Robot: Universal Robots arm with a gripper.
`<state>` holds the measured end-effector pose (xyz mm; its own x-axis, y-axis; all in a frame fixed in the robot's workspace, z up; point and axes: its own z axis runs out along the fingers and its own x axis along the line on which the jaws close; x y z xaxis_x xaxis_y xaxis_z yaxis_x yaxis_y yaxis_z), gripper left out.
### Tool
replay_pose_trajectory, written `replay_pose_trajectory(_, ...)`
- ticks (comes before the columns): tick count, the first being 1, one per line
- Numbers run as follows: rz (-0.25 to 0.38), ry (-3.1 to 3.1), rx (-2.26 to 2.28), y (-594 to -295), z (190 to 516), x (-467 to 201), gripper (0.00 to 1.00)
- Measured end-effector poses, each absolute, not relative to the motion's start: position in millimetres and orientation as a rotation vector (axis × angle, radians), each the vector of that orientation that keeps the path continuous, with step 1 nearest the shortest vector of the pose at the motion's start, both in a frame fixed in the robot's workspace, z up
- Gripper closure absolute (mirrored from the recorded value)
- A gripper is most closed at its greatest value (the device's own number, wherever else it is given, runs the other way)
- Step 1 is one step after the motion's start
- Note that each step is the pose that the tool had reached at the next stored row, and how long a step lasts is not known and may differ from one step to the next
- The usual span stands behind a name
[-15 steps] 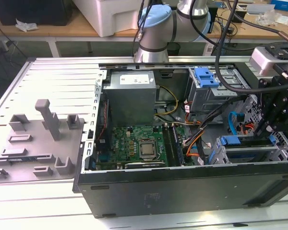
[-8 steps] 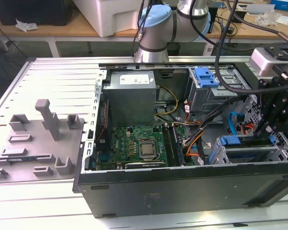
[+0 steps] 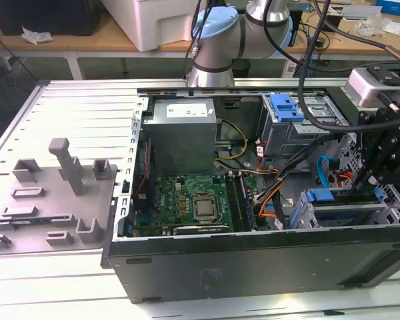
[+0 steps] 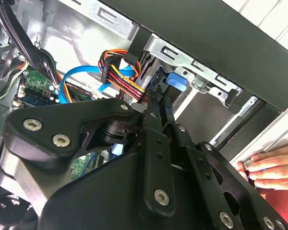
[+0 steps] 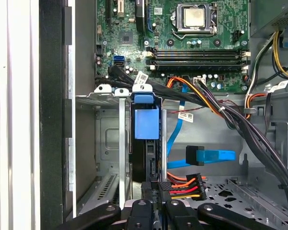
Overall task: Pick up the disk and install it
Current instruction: 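Insert the first disk wire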
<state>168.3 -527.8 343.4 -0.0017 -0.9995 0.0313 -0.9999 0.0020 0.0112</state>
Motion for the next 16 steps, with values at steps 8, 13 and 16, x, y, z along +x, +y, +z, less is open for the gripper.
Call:
replay_pose_trajectory(8,0.023,-2.202,2.198,-527.9,341.6,168.4,0.83)
replay_pose_trajectory(13,0.023,-2.202,2.198,-527.8,339.0,168.4,0.83)
replay_pose_trajectory(16,0.022,-2.202,2.198,-527.8,338.2,168.4,0.83)
